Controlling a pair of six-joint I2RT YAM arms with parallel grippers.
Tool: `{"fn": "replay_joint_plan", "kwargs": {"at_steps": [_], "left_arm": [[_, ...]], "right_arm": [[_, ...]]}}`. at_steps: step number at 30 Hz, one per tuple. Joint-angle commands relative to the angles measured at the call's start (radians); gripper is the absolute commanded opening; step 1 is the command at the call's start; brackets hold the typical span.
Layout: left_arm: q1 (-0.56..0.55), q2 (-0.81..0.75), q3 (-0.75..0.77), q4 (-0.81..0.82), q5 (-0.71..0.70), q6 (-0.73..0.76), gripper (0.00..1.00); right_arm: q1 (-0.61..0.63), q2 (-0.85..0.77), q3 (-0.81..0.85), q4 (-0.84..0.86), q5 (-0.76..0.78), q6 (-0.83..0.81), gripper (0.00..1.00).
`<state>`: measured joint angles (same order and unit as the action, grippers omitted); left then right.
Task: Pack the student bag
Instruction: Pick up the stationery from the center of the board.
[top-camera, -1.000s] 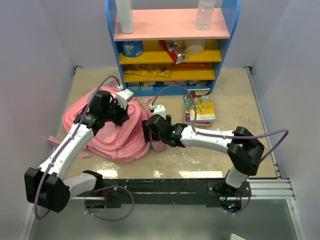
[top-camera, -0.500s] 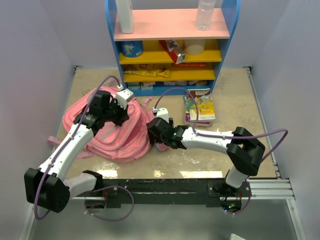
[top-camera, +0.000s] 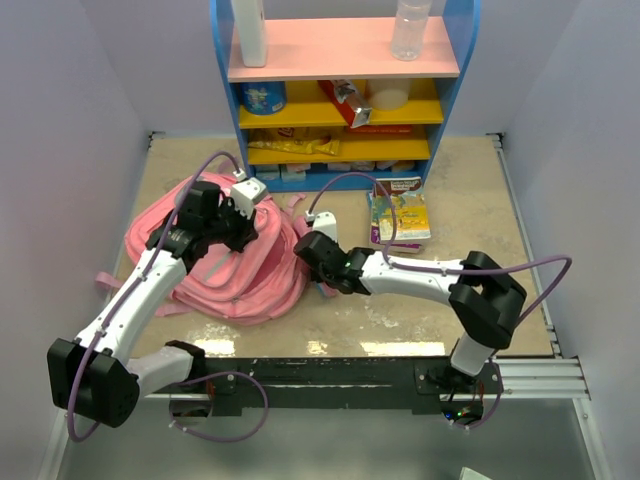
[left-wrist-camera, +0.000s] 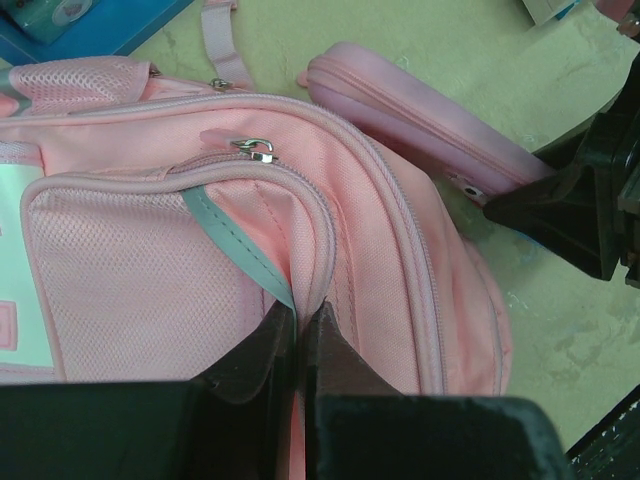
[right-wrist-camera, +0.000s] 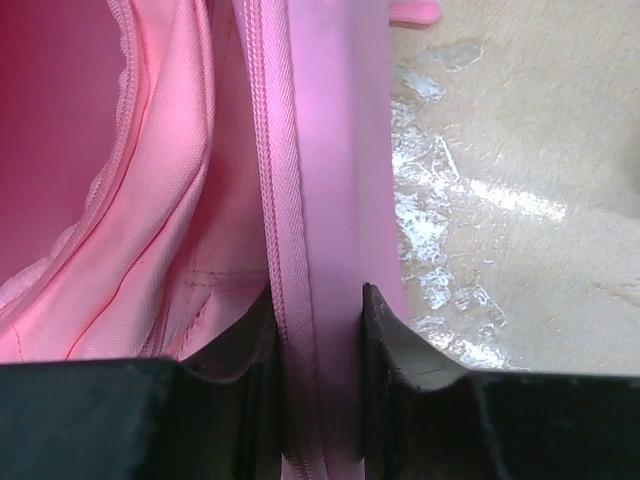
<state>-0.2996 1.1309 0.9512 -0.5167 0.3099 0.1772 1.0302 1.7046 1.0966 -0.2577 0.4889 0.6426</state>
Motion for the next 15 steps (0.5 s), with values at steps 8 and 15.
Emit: {"fn": "replay_joint_plan", "kwargs": {"at_steps": [8,15], "left_arm": [[-0.009,-0.04,0.029,0.107,0.044,0.033,0.0],[-0.009,-0.042,0.027,0.11,0.064,0.064,0.0]], "right_arm": [[-0.088,-0.338,-0.124,0.058,-0.203,-0.001,0.0],[-0.088,-0.402,-0.162,0.173,-0.553,0.014,0.0]]}}
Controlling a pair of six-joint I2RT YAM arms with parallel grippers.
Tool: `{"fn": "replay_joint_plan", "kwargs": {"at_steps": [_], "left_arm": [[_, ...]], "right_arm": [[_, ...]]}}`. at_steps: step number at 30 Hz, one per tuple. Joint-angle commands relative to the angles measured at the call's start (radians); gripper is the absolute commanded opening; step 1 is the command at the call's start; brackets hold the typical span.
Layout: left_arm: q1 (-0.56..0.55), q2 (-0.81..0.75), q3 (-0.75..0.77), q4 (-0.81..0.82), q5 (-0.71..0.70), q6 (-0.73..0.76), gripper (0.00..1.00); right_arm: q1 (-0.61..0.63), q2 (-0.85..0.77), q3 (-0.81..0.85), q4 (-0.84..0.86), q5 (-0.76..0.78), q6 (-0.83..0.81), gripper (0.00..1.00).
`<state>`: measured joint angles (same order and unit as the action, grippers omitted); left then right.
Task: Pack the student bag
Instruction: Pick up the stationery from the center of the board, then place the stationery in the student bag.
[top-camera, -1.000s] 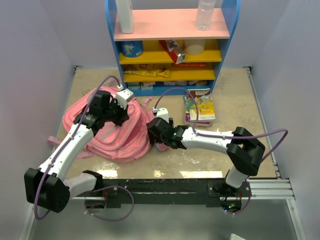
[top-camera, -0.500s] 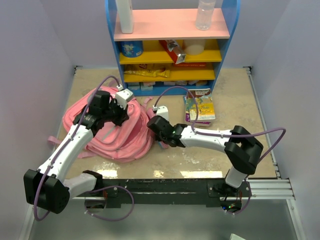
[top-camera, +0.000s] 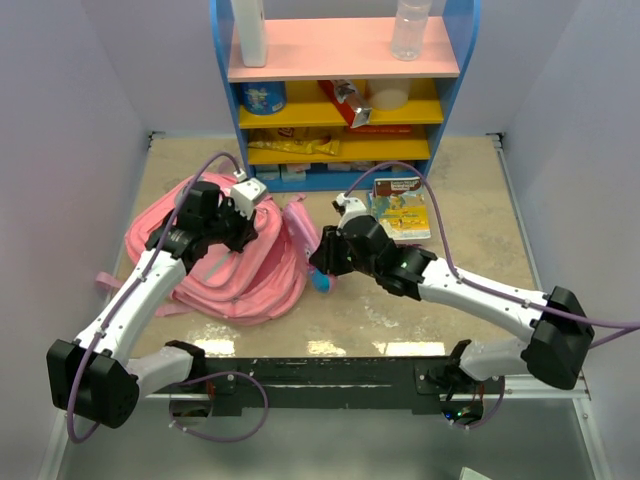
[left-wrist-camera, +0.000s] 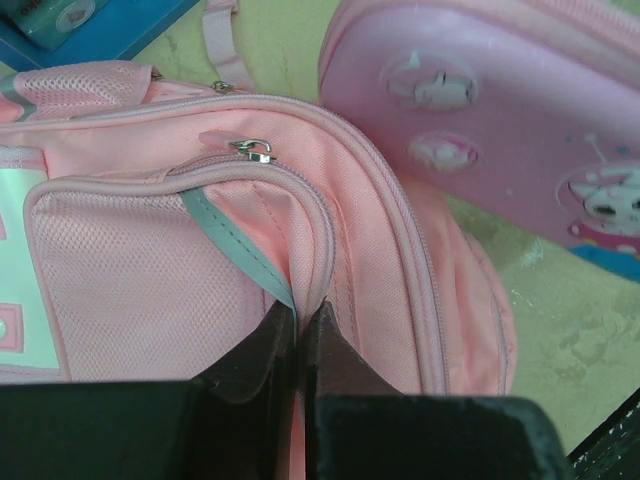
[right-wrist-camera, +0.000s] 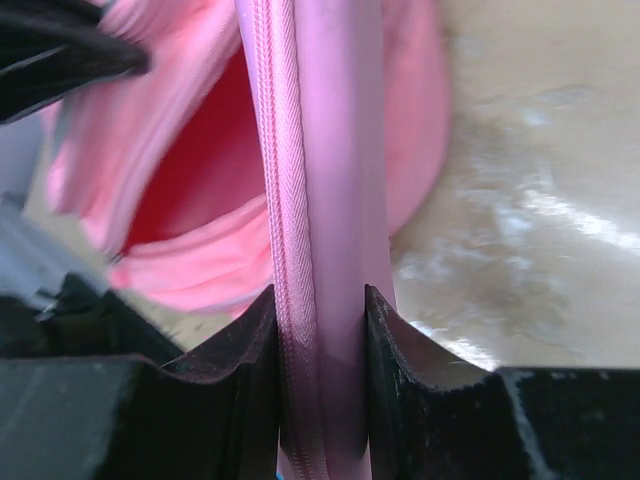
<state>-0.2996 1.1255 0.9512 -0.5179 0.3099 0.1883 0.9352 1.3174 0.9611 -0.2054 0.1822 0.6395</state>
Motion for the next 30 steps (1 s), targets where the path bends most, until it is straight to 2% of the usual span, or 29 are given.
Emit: {"fn": "replay_joint_plan", "kwargs": {"at_steps": [1,3,7,13,15,17,20,25,30], "left_arm": [[-0.009,-0.036,0.034,0.105,0.081,0.063,0.0],[-0.009,-0.033,0.049,0.076,0.132,0.085,0.0],[-0.009,-0.035,0.081,0.05,0.147,0.102,0.0],[-0.009,-0.049,0.096,0.022,0.178,0.109,0.0],[-0.009,-0.05,0.115,-0.005,0.251,0.132,0.0],[-0.009,-0.047,0.133,-0.069,0.373,0.189,0.0],[-0.009,-0.035,0.173,-0.152,0.478,0.236,0.0],[-0.009,-0.046,0.221,-0.206,0.506,0.246,0.0],[-0.01,-0.075,0.193,-0.195,0.532,0.237,0.0]], "right_arm": [[0.008,-0.007,-0.027,0.124,-0.271,0.017,0.0],[0.007,0.032,-0.019,0.118,-0.346,0.029,0.01],[0.007,0.085,-0.036,0.136,-0.429,0.049,0.01],[-0.013,0.114,-0.163,0.339,-0.569,0.132,0.0],[-0.016,0.132,-0.168,0.409,-0.618,0.138,0.0],[-0.025,0.161,-0.144,0.455,-0.668,0.14,0.01],[-0.045,0.255,-0.043,0.452,-0.713,0.118,0.02],[-0.09,0.417,0.138,0.532,-0.693,0.178,0.0],[-0.113,0.517,0.229,0.737,-0.613,0.267,0.01]]}}
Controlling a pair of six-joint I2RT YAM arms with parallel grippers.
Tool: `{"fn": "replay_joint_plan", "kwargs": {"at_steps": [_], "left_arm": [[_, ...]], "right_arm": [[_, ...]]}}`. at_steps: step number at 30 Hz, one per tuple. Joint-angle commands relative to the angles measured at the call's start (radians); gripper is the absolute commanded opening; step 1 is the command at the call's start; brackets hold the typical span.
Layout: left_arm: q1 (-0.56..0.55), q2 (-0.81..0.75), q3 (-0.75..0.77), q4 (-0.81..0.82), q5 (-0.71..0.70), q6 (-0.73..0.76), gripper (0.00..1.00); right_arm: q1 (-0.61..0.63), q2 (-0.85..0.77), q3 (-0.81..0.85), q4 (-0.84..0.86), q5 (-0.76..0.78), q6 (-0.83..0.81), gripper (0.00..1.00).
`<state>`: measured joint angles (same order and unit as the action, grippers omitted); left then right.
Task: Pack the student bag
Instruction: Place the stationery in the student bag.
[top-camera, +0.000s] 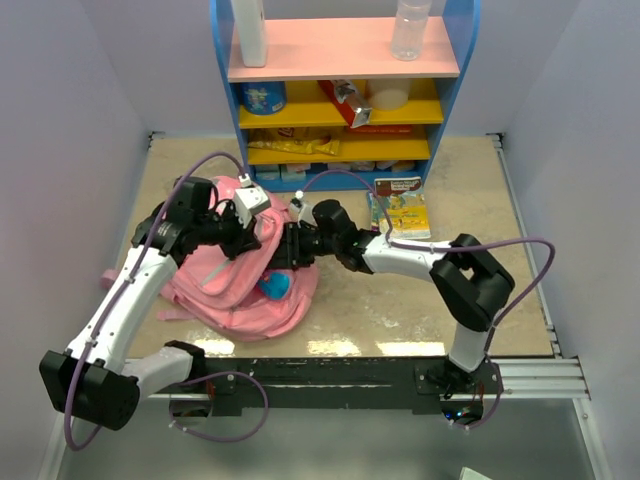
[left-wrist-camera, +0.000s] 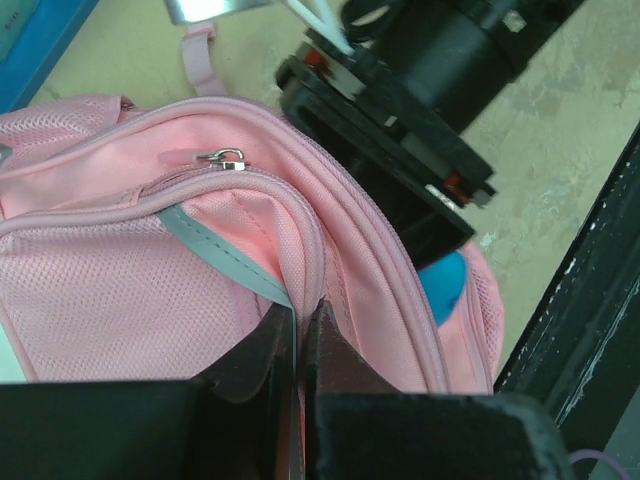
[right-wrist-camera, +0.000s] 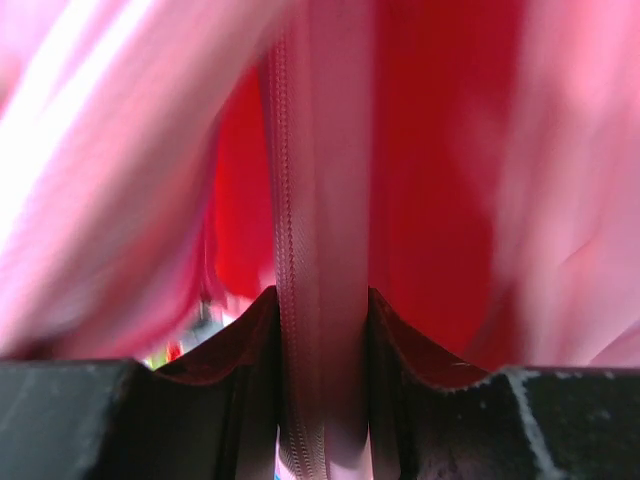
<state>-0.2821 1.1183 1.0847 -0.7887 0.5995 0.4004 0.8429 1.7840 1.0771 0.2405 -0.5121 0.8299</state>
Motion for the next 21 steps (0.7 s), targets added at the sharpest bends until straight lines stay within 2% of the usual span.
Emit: {"fn": "replay_joint_plan", "kwargs": {"at_steps": [1,3,6,8,9,10,14,16,18,21], "left_arm": [[-0.028,-0.069,0.06,0.074,0.25,0.023,0.0],[-0.028,-0.069,0.058,0.069,0.272,0.029,0.0],[-0.028,-0.066,0.049,0.077,0.279,0.023,0.0],[-0.026,-0.066,0.043,0.085,0.273,0.018,0.0],[-0.028,-0.066,0.035,0.089,0.269,0.015,0.0],[-0.026,-0.066,0.032,0.1,0.263,0.011,0.0],[-0.026,-0.066,0.009,0.138,0.169,-0.011,0.0],[-0.022,-0.068,-0.017,0.17,0.131,-0.024,0.0],[-0.011,-0.066,-0.044,0.187,0.12,-0.026,0.0],[-0.006,-0.048,-0.075,0.252,0.121,-0.046,0.0]], "right_arm": [[-0.021,0.069,0.135,0.312,0.098,0.101,0.09],[-0.016,0.095,0.139,0.387,0.144,0.129,0.13],[-0.008,0.081,0.08,0.528,0.247,0.181,0.24],[0.001,0.072,0.046,0.551,0.306,0.183,0.41],[0.01,0.062,0.046,0.527,0.313,0.173,0.48],[0.015,0.051,0.05,0.505,0.323,0.144,0.61],[0.025,-0.03,0.023,0.334,0.343,0.066,0.81],[0.024,-0.112,-0.032,0.277,0.349,0.006,0.83],[0.022,-0.182,-0.081,0.116,0.391,-0.044,0.8],[0.024,-0.311,-0.175,0.074,0.444,-0.135,0.8]]}}
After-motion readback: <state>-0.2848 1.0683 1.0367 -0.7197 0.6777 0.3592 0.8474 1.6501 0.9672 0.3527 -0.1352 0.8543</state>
